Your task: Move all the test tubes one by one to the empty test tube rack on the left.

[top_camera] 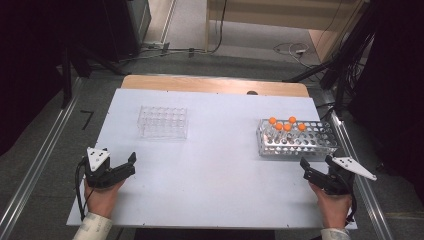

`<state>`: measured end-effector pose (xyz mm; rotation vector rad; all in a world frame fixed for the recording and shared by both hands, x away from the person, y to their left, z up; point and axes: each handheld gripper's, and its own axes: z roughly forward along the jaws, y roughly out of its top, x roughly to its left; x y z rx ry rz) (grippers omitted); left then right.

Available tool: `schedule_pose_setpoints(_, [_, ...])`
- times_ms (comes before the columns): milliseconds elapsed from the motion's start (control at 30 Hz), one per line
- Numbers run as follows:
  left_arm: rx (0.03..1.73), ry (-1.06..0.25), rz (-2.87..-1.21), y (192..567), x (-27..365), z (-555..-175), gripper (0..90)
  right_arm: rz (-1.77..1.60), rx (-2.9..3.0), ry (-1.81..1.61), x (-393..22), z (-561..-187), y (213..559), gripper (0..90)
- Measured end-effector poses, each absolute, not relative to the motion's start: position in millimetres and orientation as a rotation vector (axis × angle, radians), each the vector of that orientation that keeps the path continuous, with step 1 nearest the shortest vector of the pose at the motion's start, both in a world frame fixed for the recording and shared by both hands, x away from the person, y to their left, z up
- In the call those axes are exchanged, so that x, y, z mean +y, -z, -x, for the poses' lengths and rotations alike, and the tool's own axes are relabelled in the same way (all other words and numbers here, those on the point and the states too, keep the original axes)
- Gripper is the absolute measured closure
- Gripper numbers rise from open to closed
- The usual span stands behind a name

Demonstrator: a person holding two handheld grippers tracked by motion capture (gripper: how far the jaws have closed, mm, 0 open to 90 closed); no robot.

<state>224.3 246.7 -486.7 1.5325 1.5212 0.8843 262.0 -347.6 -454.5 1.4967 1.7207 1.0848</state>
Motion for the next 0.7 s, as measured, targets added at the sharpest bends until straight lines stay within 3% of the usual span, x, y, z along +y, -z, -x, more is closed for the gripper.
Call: schedule_pose_setpoints(700, [1.52, -0.878, -1.55, 488, 244, -226, 9.3, -1.448, 1.704, -1.096, -341, -282, 446, 9.8])
